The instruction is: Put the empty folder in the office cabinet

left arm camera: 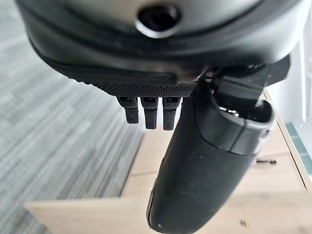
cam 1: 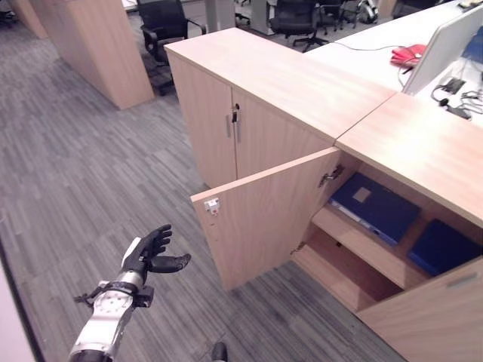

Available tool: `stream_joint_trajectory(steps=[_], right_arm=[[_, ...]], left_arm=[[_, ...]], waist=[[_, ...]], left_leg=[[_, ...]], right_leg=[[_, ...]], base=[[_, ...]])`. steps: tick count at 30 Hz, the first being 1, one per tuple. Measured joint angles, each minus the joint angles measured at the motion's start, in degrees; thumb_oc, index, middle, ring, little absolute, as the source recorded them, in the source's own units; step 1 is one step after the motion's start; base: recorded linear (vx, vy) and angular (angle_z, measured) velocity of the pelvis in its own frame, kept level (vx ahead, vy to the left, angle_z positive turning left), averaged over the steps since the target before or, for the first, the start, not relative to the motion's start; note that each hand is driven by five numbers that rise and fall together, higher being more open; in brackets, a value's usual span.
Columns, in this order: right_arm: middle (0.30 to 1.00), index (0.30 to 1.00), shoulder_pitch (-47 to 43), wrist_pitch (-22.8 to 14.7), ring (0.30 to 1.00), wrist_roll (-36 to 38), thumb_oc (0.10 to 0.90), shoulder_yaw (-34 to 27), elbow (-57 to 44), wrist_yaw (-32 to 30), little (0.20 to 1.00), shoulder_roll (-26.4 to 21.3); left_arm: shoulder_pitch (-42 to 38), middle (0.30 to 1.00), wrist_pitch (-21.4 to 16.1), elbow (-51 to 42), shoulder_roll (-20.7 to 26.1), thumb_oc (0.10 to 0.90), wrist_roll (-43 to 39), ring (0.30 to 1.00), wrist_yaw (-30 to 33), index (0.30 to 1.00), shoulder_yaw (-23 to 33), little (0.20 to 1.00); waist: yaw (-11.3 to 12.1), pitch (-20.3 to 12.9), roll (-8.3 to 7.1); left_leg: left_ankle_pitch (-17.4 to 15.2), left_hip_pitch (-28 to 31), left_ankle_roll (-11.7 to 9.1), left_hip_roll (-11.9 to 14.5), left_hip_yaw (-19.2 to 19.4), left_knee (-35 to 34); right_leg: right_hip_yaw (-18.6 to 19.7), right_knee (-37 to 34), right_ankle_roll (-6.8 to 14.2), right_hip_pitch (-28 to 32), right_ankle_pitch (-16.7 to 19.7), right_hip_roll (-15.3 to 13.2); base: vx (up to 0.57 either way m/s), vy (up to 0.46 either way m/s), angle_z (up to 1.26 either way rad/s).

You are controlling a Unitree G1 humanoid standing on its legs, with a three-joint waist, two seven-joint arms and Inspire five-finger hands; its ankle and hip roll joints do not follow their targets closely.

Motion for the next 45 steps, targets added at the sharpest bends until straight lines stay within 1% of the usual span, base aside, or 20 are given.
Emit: stream_joint_trajectory(steps=[3, 8, 10, 13, 14, 17, 18, 25, 28, 30, 31, 32, 34, 36, 38, 39, 40, 41, 42, 45], right_arm=[[0.9, 0.9, 1.04, -0.04, 0.9, -0.01, 0.8, 0.04, -0.05, -0.05, 0.9, 0.6], [0.9, 0.9, 1.51, -0.12, 0.9, -0.03, 0.8, 1.33, -0.02, -0.17, 0.9, 0.87], [0.9, 0.9, 1.39, -0.26, 0.9, -0.03, 0.8, 1.34, -0.02, -0.29, 0.9, 0.87], [0.9, 0.9, 1.39, -0.5, 0.9, -0.02, 0.8, 1.35, -0.04, -0.29, 0.9, 0.89], [0.9, 0.9, 1.39, -0.68, 0.9, -0.02, 0.8, 1.38, 0.09, -0.3, 0.9, 0.92], [0.9, 0.9, 1.74, -1.37, 0.9, -0.01, 0.8, 1.64, 0.24, -0.54, 0.9, 1.17], [0.9, 0.9, 1.91, -1.51, 0.9, -0.01, 0.8, 1.74, 0.22, -0.68, 0.9, 1.21], [0.9, 0.9, 2.02, -2.43, 0.9, 0.01, 0.8, 3.07, 0.24, -0.85, 0.9, 1.43], [0.9, 0.9, 2.22, -2.62, 0.9, 0.0, 0.8, 3.9, 0.35, -1.16, 0.9, 1.48], [0.9, 0.9, 2.66, -2.78, 0.9, 0.0, 0.8, 4.27, 0.52, -1.24, 0.9, 1.51], [0.9, 0.9, 2.38, -2.84, 0.9, 0.0, 0.8, 4.55, 1.27, -1.27, 0.9, 1.88], [0.9, 0.9, 2.16, -2.98, 0.9, 0.0, 0.8, 5.7, 1.49, -1.56, 0.9, 1.4], [0.9, 0.9, 1.87, -3.35, 0.9, -0.02, 0.8, 6.28, 1.54, -1.81, 0.9, 2.23], [0.9, 0.9, 1.3, -4.07, 0.9, -0.01, 0.8, 7.79, 1.64, -2.3, 0.9, 2.2], [0.9, 0.9, 0.43, -4.05, 0.9, -0.02, 0.8, 8.58, 1.8, -2.37, 0.9, 1.89], [0.9, 0.9, 0.16, -4.07, 0.9, -0.02, 0.8, 8.73, 1.67, -2.36, 0.9, 1.96], [0.9, 0.9, -0.81, -4.03, 0.9, -0.01, 0.8, 9.29, 1.77, -2.38, 0.9, 2.02], [0.9, 0.9, -1.18, -4.04, 0.9, -0.01, 0.8, 9.54, 1.75, -2.42, 0.9, 1.97], [0.9, 0.9, -1.77, -4.08, 0.9, -0.01, 0.8, 10.12, 1.69, -2.47, 0.9, 1.83], [0.9, 0.9, -2.07, -4.05, 0.9, 0.01, 0.8, 10.29, 1.71, -2.53, 0.9, 1.39]], left_arm=[[-0.44, 0.9, 0.1, -0.06, 0.0, 0.8, -0.03, 0.9, -0.13, 0.9, -0.29, 0.9], [-1.87, 0.9, 0.03, -0.06, 0.03, 0.8, -0.76, 0.9, -0.22, 0.9, -0.93, 0.9], [-3.5, 0.9, -0.11, -0.08, 1.47, 0.8, -1.66, 0.9, -1.26, 0.9, -4.18, 0.9], [-4.03, 0.9, -0.19, -0.47, 2.53, 0.8, -3.54, 0.9, -2.96, 0.9, -6.18, 0.9], [-4.65, 0.9, -0.22, -0.95, 3.98, 0.8, -4.78, 0.9, -4.19, 0.9, -8.45, 0.9], [-5.05, 0.9, -0.43, -1.43, 5.19, 0.8, -5.18, 0.9, -4.47, 0.9, -9.82, 0.9], [-5.61, 0.9, -0.47, -1.51, 6.39, 0.8, -5.16, 0.9, -4.65, 0.9, -11.39, 0.9], [-7.22, 0.9, -1.3, -4.27, 8.09, 0.8, -5.17, 0.9, -6.17, 0.9, -15.07, 0.9], [-7.18, 0.9, -1.29, -7.92, 11.88, 0.8, -5.36, 0.9, -7.96, 0.9, -19.82, 0.9], [-7.18, 0.9, -1.28, -10.4, 13.08, 0.8, -5.58, 0.9, -8.87, 0.9, -23.01, 0.9], [-7.08, 0.9, -1.27, -11.96, 12.77, 0.8, -5.72, 0.9, -10.08, 0.9, -24.59, 0.9], [-7.12, 0.9, -1.28, -13.6, 11.74, 0.8, -6.53, 0.9, -10.15, 0.9, -25.99, 0.9], [-7.44, 0.9, -1.28, -15.25, 9.82, 0.8, -7.8, 0.9, -10.39, 0.9, -28.55, 0.9], [-8.48, 0.9, -1.21, -15.17, 5.67, 0.8, -11.17, 0.9, -10.59, 0.9, -33.18, 0.9], [-9.85, 0.9, -1.15, -14.82, 2.81, 0.8, -14.3, 0.9, -11.33, 0.9, -38.15, 0.9], [-10.26, 0.9, -1.14, -14.93, 1.82, 0.8, -14.83, 0.9, -11.85, 0.9, -39.54, 0.9], [-12.36, 0.9, -1.13, -15.49, 1.42, 0.8, -16.94, 0.9, -14.03, 0.9, -43.52, 0.9], [-13.4, 0.9, -1.1, -16.25, 0.93, 0.8, -17.47, 0.9, -15.47, 0.9, -45.16, 0.9], [-14.63, 0.9, -1.11, -18.36, -0.07, 0.8, -18.78, 0.9, -18.28, 0.9, -47.3, 0.9], [-20.2, 0.9, -1.1, -21.69, -2.72, 0.8, -20.28, 0.9, -20.81, 0.9, -52.04, 0.9]], waist=[[-0.37, -0.38, -0.03], [-1.65, -0.51, 0.19], [-1.55, -0.59, 0.25], [-1.78, -0.61, 0.27], [-1.8, -0.62, 0.25], [-2.06, -0.67, 0.22], [-1.78, -0.7, 0.17], [-1.33, -0.86, -0.19], [-0.91, -0.83, -0.53], [0.02, -0.81, -0.77], [0.29, -0.81, -0.98], [0.27, -0.81, -1.11], [0.15, -0.87, -1.37], [0.0, -0.96, -1.83], [-0.49, -1.15, -2.24], [-0.79, -1.19, -2.29], [-1.68, -1.21, -2.3], [-2.08, -1.21, -2.24], [-3.32, -1.34, -1.95], [-4.77, -1.53, -1.0]], left_leg=[[-0.04, 0.31, 0.04, 0.04, 1.47, 0.01], [-0.02, 0.56, 0.06, 0.08, 2.04, -0.02], [0.0, 0.56, 0.08, 0.12, 2.84, -0.01], [0.01, 0.65, 0.1, 0.12, 3.36, 0.0], [0.01, 0.82, 0.11, 0.13, 3.78, 0.01], [0.02, 1.06, 0.11, 0.14, 3.91, -0.03], [0.03, 1.09, 0.13, 0.15, 3.91, -0.19], [0.1, 0.99, 0.22, -0.08, 3.77, -0.19], [0.04, 0.74, 0.12, -0.23, 3.62, -0.2], [0.07, 0.71, 0.17, -0.55, 3.62, -0.2], [0.11, 0.67, 0.23, -0.87, 3.53, -0.17], [0.12, 0.57, 0.28, -1.22, 3.46, -0.22], [0.1, 0.56, 0.31, -1.6, 3.57, -0.21], [0.07, 0.43, 0.35, -2.1, 3.69, -0.23], [0.04, 0.28, 0.4, -2.27, 3.82, -0.23], [0.04, 0.23, 0.4, -2.27, 3.84, -0.22], [0.07, 0.1, 0.38, -2.26, 3.83, -0.23], [0.08, 0.09, 0.38, -2.21, 3.93, -0.23], [0.07, 0.12, 0.38, -2.12, 3.95, -0.22], [0.04, 0.36, 0.51, -1.94, 4.2, -0.22]], right_leg=[[1.68, 0.0, 0.02, -0.67, 0.6, 0.12], [2.38, 0.0, -0.04, -0.88, 0.92, 0.12], [3.34, 0.0, -0.1, -1.39, 1.28, 0.13], [3.94, 0.0, -0.08, -1.63, 1.57, 0.11], [4.41, 0.0, -0.09, -1.72, 1.72, 0.11], [4.56, 0.0, -0.06, -1.58, 1.77, 0.1], [4.57, 0.0, -0.04, -1.57, 1.79, 0.09], [4.47, 0.0, 0.18, -1.55, 2.05, -0.19], [4.39, 0.0, 0.39, -1.64, 2.25, -0.56], [4.39, 0.0, 0.55, -1.65, 2.37, -0.89], [4.3, 0.0, 0.81, -1.62, 2.49, -1.23], [4.3, 0.0, 1.21, -1.64, 2.38, -1.6], [4.37, 0.0, 1.51, -1.7, 2.54, -2.03], [4.51, 0.0, 1.72, -1.93, 2.66, -2.57], [4.7, 0.0, 1.71, -2.2, 2.74, -2.76], [4.72, 0.0, 1.7, -2.28, 2.78, -2.76], [4.75, 0.0, 1.68, -2.46, 2.84, -2.73], [4.84, 0.0, 1.67, -2.58, 2.88, -2.69], [4.9, 0.0, 1.85, -2.6, 3.01, -2.57], [5.05, 0.0, 1.42, -2.6, 3.32, -2.31]], base=[[-0.01, 0.012, -0.25], [0.0, 0.008, -0.08], [0.0, 0.006, -0.17], [0.0, 0.004, -0.13], [0.0, 0.007, -0.14], [0.0, 0.001, -0.03], [0.0, 0.0, 0.0], [0.0, 0.004, 0.01], [0.0, 0.014, 0.04], [0.0, 0.01, 0.05], [-0.01, 0.012, 0.06], [-0.03, 0.016, 0.06], [0.0, 0.0, 0.0], [-0.01, -0.009, -0.02], [-0.04, -0.028, -0.05], [-0.04, -0.029, -0.02], [-0.01, -0.008, -0.04], [-0.02, -0.019, -0.05], [-0.02, -0.017, -0.08], [-0.02, -0.01, -0.08]])
